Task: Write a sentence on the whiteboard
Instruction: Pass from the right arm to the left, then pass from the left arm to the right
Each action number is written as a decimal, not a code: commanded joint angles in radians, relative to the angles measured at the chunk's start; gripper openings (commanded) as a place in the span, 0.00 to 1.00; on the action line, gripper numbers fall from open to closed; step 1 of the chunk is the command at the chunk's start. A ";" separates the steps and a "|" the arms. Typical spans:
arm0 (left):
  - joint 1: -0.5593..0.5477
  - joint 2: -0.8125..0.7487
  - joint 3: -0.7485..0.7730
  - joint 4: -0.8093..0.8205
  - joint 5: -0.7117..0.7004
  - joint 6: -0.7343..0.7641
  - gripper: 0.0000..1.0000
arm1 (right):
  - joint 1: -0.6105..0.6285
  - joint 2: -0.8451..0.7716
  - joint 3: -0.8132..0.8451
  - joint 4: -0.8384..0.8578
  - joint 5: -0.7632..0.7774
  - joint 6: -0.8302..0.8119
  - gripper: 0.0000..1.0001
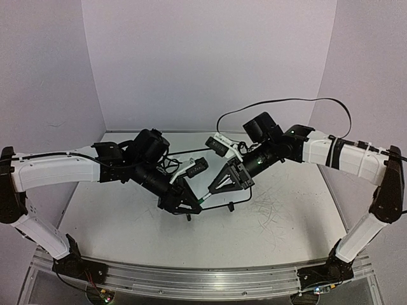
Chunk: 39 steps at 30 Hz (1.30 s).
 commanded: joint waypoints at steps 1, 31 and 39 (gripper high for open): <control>-0.001 0.017 0.023 0.033 0.039 -0.005 0.38 | 0.003 -0.053 0.001 0.063 0.003 0.024 0.00; 0.000 -0.018 0.008 0.051 -0.029 -0.012 0.10 | 0.003 -0.040 -0.005 0.072 -0.013 0.016 0.00; 0.000 -0.039 0.010 0.051 -0.047 -0.014 0.33 | 0.003 -0.039 -0.002 0.073 -0.005 0.021 0.00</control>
